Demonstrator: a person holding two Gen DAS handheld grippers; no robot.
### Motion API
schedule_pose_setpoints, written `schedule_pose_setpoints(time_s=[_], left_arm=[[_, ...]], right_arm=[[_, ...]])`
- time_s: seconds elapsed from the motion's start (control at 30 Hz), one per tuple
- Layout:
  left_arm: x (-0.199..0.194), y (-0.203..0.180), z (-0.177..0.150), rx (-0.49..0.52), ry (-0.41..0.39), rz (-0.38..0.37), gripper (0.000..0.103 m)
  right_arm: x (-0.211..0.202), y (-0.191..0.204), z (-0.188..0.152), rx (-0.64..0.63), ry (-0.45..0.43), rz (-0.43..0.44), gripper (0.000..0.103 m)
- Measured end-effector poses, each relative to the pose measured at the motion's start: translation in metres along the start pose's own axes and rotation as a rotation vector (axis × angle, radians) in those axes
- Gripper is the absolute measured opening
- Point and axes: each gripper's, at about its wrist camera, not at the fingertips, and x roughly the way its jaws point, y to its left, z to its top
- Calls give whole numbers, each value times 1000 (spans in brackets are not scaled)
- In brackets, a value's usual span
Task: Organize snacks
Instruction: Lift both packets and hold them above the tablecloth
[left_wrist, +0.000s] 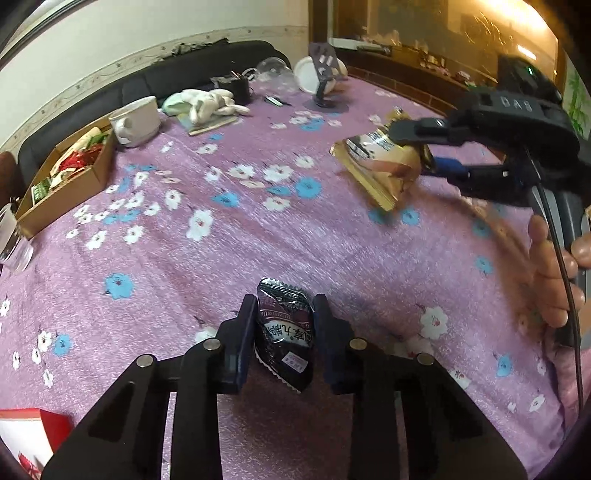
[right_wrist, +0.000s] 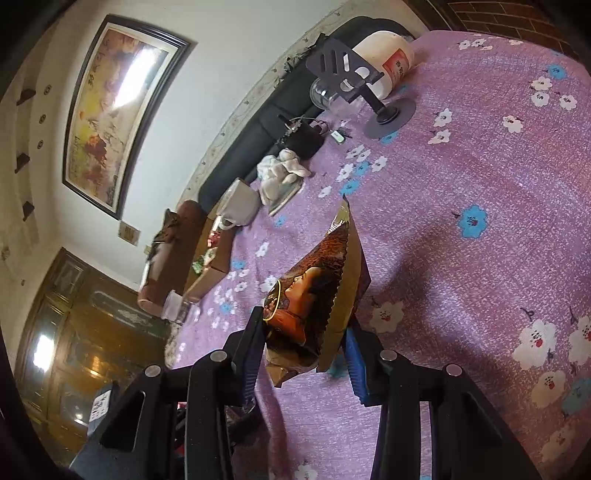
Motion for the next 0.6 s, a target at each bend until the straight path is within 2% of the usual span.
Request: schedule_pose_setpoints(time_s=[0.1, 0.33, 0.47, 0.6], left_arm=[[-6, 7, 3, -44, -36, 8, 27], [-35, 20, 8, -172, -185, 54, 27], [-54, 21, 8, -200, -271, 139, 27], [-64, 23, 9, -195, -317, 229, 27]], right_arm=[[-1, 1, 0, 13, 5, 27, 41], [-1, 8, -6, 41, 39, 107, 41], [4, 23, -16, 13, 76, 152, 40], [12, 37, -27, -37, 114, 158, 40]])
